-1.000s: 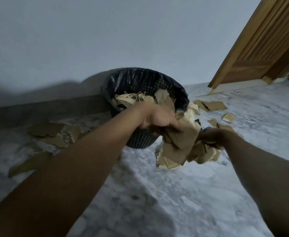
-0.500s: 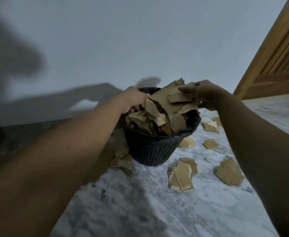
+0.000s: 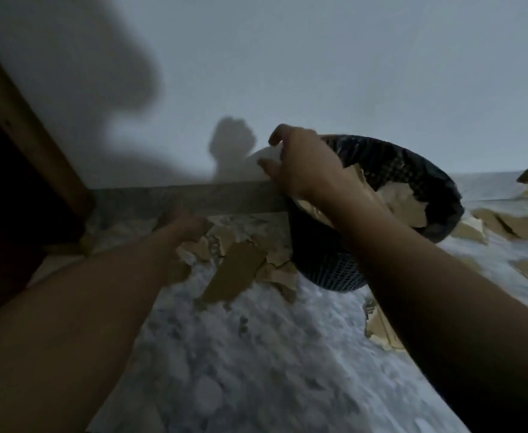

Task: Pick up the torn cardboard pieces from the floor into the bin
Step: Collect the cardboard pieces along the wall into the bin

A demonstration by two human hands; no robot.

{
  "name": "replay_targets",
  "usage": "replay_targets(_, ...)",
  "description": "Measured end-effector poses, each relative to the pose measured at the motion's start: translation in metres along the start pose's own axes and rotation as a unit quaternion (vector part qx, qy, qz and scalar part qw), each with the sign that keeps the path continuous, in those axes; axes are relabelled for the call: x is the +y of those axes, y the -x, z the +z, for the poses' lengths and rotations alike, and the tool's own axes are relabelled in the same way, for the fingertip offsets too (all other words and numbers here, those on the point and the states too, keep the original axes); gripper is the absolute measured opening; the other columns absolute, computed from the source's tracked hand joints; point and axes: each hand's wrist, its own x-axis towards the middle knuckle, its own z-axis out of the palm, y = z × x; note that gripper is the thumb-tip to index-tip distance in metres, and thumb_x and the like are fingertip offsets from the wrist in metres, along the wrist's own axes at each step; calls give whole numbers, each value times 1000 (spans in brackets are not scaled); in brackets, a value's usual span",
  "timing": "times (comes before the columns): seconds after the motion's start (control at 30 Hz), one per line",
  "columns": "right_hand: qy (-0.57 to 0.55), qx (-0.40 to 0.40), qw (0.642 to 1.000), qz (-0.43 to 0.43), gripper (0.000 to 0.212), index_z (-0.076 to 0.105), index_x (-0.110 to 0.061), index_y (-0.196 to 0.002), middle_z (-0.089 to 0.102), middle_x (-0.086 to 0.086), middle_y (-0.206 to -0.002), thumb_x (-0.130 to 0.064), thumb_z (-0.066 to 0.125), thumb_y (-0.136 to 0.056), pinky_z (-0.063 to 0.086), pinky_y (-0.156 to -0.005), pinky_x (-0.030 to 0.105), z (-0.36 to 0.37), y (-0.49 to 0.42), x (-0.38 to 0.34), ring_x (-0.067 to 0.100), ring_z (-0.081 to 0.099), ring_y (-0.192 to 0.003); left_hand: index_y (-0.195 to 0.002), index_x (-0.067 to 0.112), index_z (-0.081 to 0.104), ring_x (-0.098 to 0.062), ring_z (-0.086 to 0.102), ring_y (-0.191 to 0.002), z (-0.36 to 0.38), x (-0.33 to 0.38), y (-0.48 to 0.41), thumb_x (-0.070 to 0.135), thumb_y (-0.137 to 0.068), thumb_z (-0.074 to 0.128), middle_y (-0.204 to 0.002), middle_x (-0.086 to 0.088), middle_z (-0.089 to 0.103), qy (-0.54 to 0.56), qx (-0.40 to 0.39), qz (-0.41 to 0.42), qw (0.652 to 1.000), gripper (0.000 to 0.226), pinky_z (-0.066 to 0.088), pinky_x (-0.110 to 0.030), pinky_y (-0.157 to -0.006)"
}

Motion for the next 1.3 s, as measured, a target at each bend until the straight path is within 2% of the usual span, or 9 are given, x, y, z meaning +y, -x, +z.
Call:
replay_targets(0.13, 61, -150, 986, -26, 35, 58, -17, -122, 65, 9, -116, -38, 60, -94, 50, -74, 33, 97, 18, -17, 29, 64, -99, -148, 11, 37, -32, 34, -141, 30, -78, 7, 43, -99, 48, -154, -10, 35, -239, -134, -22, 962, 59, 33, -38, -112)
replay_targets(0.23, 41, -269, 961, 54, 45, 53, -18, -130, 57, 10, -133, -41, 61, -92, 52, -92, 38, 169, 32, -1, 29, 59, -115, -157, 15, 10, -39, 14, -148, 53, -128, -17, 41, -98, 51, -163, -16, 8, -274, -223, -48, 934, 76, 24, -47, -118)
replay_targets(0.4, -10, -319, 928, 191, 69, 29, -27, -150, 21, 10, -159, -59, 48, -93, 28, -111, 52, 253, 84, 9, 37, 24, -143, -154, 16, 17, -36, 42, -133, 55, -146, -18, 42, -89, 64, -149, -15, 36, -236, -142, 34, 961, 85, 41, -45, -105)
replay_targets(0.6, 72, -261, 952, 141, 52, 54, -17, -125, 40, 6, -143, -55, 34, -97, 33, -107, 56, 284, 134, -4, 36, 33, -133, -112, 13, 61, -32, 59, -109, 56, -152, -34, 41, -77, 75, -121, -13, 60, -211, -168, 70, 960, 47, 50, -38, -87)
replay_targets(0.7, 63, -225, 965, 122, 42, 58, -18, -116, 48, 3, -133, -50, 36, -98, 39, -101, 51, 273, 133, 10, 29, 43, -125, -126, 17, 53, -33, 54, -119, 55, -148, -38, 45, -80, 72, -133, -11, 53, -235, -203, 61, 949, 58, 46, -46, -98)
replay_targets(0.87, 38, -41, 969, 242, 25, 55, -16, -122, 50, 11, -131, -22, 47, -99, 42, -96, 48, 246, 101, 59, 32, 42, -124, -152, 8, 25, -33, 34, -141, 41, -134, -48, 40, -97, 50, -157, -15, 28, -212, -216, 9, 953, 68, 31, -45, -115)
replay_targets(1.03, 58, -206, 944, 251, 49, 39, -15, -143, 28, 12, -153, -14, 46, -95, 36, -104, 54, 248, 104, 90, 39, 27, -137, -148, 4, 33, -32, 42, -134, 59, -75, -11, 41, -99, 51, -153, -16, 35, -213, -256, 64, 941, 65, 38, -35, -106)
replay_targets(1.17, 61, -215, 959, 174, 34, 50, -20, -128, 41, 7, -138, -32, 49, -96, 38, -97, 52, 249, 121, 80, 34, 38, -122, -149, 11, 31, -41, 21, -143, 100, -69, 12, 45, -93, 60, -161, -14, 8, -299, -287, 124, 902, 72, 33, -48, -112)
replay_targets(1.3, 62, -255, 958, 114, 53, 42, -22, -134, 40, 7, -139, -43, 61, -89, 42, -93, 46, 246, 133, 78, 31, 41, -120, -144, 9, 37, -43, 27, -136, 97, -69, 22, 41, -77, 80, -153, -15, 19, -341, -261, 142, 892, 86, 38, -49, -108)
